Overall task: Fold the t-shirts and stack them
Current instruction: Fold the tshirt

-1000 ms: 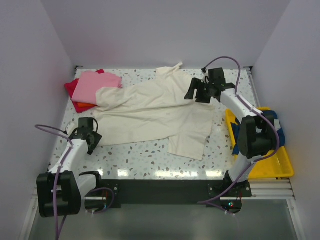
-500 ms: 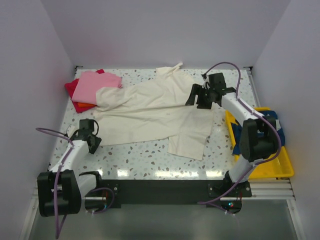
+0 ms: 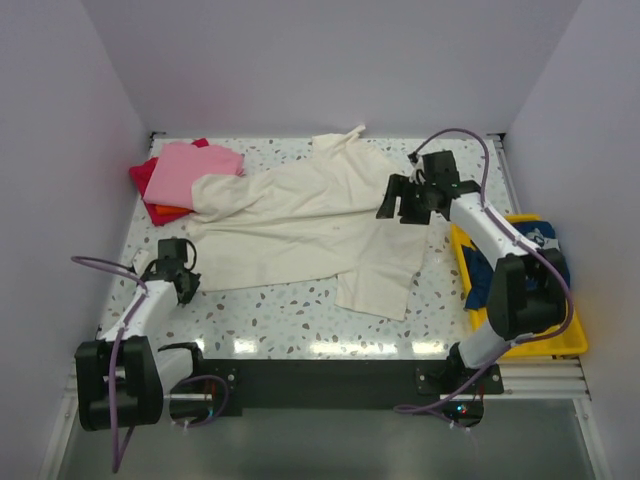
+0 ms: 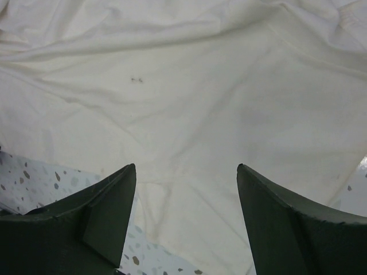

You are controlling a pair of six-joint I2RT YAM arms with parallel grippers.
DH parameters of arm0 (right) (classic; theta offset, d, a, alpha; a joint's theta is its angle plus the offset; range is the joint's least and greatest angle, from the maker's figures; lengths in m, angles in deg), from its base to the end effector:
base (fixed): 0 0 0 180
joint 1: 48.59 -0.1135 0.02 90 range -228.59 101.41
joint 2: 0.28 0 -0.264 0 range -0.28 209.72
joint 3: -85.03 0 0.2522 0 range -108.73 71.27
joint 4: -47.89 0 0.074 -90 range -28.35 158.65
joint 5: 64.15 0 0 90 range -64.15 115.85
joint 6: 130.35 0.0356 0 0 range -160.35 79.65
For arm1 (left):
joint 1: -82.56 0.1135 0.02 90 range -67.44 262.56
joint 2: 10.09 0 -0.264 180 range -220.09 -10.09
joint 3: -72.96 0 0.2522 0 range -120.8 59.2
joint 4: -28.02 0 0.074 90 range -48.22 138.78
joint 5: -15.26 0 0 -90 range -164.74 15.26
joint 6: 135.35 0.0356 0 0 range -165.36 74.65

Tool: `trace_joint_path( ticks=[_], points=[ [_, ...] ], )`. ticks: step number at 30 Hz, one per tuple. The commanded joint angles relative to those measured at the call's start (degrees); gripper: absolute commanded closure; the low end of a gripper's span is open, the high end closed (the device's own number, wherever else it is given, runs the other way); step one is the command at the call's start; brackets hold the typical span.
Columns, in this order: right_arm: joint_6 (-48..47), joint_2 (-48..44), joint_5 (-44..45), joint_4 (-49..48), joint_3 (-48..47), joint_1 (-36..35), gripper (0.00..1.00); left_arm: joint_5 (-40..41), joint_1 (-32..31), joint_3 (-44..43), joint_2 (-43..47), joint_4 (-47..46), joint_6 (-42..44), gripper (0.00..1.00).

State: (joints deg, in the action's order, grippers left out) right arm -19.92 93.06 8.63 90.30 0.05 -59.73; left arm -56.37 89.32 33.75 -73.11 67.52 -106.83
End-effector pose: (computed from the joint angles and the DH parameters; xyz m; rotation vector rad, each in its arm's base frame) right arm 0.3445 0.0786 0.2567 0.0679 2.4986 0.6056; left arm 0.1768 0.0323 0.1507 -1.5312 2.0833 0.0894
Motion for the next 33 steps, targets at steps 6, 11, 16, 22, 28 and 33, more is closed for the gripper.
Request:
trace_joint_path(
  ticks=[6, 11, 16, 22, 28, 33],
  points=[
    [-1.0, -14.7, 3.8, 13.2, 8.6, -1.1, 0.25, 0.3, 1.2, -2.8, -1.4, -2.9, 8.0, 1.0],
    [3.8, -22.3, 5.4, 22.3, 15.4, -3.9, 0.26, 1.3, 1.4, -6.5, -3.7, -4.8, 12.8, 1.0],
    [9.4, -28.3, 6.2, 27.1, 21.9, -7.1, 0.29, 0.4, 1.4, -6.9, -4.1, -6.2, 14.6, 1.0],
    [13.2, -28.0, 7.1, 26.3, 26.6, -9.7, 0.37, -0.8, 1.4, -6.7, -3.8, -6.3, 16.0, 1.0],
    [14.4, -25.3, 6.8, 22.6, 30.3, -10.7, 0.5, -1.1, 1.4, -6.6, -2.7, -5.9, 16.9, 1.0],
    [15.2, -25.0, 8.2, 19.3, 32.5, -10.7, 0.51, -1.8, 1.5, -7.3, -2.7, -6.0, 17.7, 1.0]
  ],
)
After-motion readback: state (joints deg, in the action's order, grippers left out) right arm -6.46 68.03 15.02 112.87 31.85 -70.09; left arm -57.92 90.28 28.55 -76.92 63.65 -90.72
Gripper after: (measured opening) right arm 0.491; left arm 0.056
